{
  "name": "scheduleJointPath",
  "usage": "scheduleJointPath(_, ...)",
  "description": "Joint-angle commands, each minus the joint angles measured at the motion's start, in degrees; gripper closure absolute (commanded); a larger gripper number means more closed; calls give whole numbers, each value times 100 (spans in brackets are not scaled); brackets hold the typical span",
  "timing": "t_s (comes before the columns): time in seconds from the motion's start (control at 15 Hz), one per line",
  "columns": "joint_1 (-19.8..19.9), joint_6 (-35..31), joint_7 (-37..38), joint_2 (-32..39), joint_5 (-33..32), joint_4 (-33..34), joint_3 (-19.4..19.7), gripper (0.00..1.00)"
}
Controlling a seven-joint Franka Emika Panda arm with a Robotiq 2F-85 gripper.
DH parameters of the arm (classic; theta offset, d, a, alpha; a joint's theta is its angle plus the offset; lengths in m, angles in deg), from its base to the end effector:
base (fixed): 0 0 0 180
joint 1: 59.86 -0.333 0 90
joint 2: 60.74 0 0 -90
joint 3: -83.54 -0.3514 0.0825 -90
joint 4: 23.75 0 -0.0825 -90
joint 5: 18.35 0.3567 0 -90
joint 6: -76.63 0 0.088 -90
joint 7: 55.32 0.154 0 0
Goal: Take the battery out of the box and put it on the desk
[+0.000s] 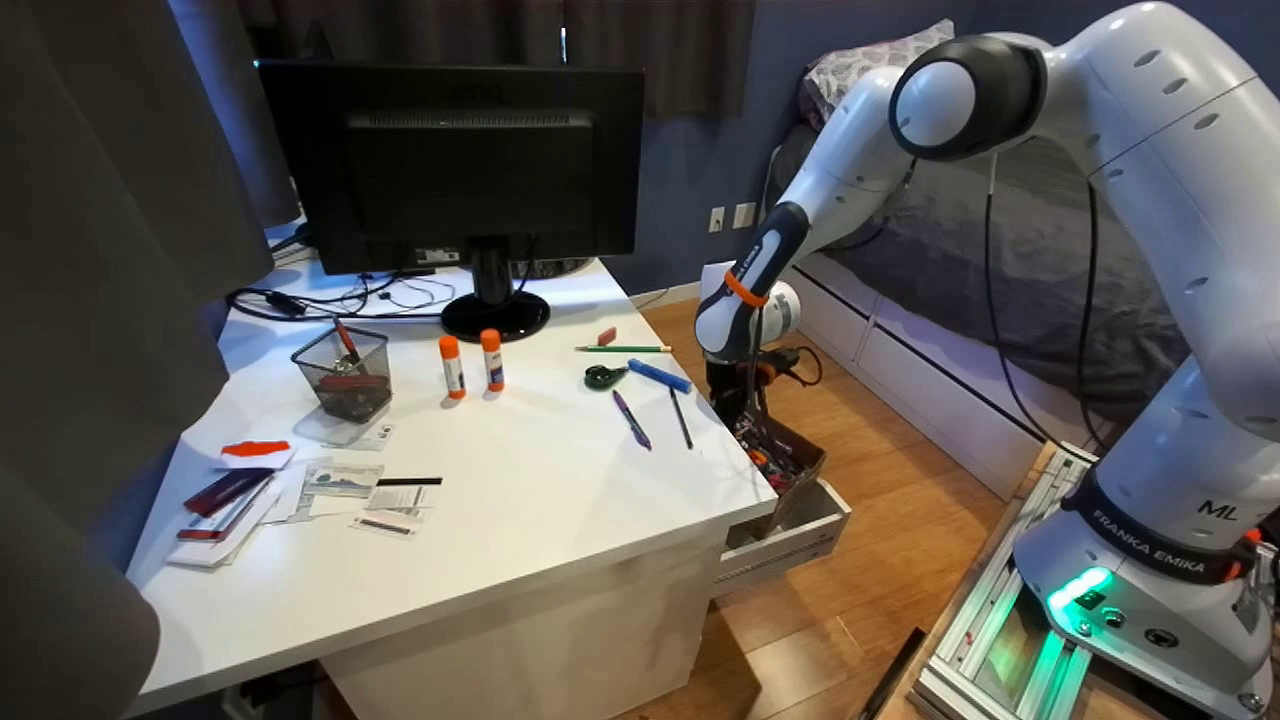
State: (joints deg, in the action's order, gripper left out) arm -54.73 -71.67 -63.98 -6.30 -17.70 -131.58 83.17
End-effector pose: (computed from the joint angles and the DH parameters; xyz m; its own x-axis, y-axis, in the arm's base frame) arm 0.5673 -0.0469 -0.0151 0.9696 0.0594 -0.2374 0.0501 -0.9977 -0.0450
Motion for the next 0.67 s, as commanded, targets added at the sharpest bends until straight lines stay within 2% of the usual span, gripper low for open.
scheduleJointPath(0.0,155,-31,-251,-755,-99,-842,-67,98)
scheduleJointPath(0.2,358,-321,-603,-1292,-49,-1468,-181,98)
scheduleJointPath(0.4,700,-973,-1081,-1946,14,-2267,-380,98)
scheduleJointPath(0.53,1087,-1540,-1463,-2376,112,-2805,-645,98)
scheduleJointPath(0.6,1413,-1830,-1758,-2629,201,-3107,-916,98)
